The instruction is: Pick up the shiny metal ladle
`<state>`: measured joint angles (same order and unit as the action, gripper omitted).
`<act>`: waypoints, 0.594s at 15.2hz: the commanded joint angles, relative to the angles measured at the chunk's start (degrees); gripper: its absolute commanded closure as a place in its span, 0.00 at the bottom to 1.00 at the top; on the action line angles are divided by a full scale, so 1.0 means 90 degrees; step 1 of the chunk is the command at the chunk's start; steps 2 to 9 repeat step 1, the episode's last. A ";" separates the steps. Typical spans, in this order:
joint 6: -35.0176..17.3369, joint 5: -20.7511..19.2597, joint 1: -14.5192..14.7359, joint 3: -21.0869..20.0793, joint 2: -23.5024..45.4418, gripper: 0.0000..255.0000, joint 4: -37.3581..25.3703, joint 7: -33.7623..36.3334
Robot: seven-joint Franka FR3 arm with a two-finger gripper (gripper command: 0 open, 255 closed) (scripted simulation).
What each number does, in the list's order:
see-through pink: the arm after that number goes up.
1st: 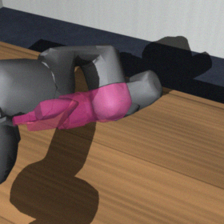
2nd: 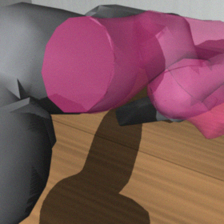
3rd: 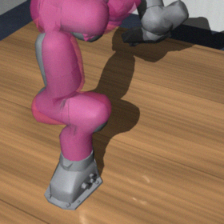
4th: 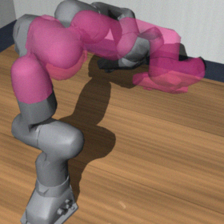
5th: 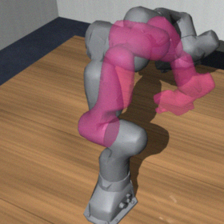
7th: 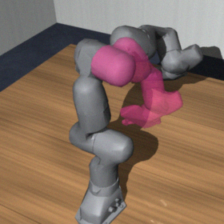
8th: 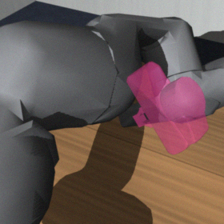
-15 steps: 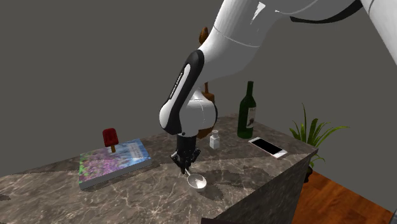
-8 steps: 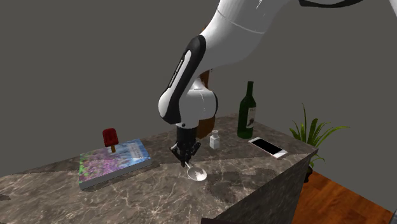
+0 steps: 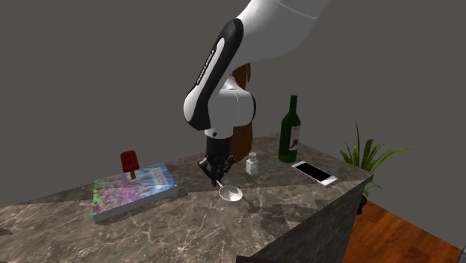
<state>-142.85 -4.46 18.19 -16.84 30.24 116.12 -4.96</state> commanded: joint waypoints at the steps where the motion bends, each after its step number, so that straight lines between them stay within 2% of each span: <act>1: 0.0027 0.0015 -0.0011 -0.0012 -0.0050 1.00 0.0025 -0.0006; 9: 0.0027 0.0015 -0.0011 -0.0012 -0.0050 1.00 0.0025 -0.0006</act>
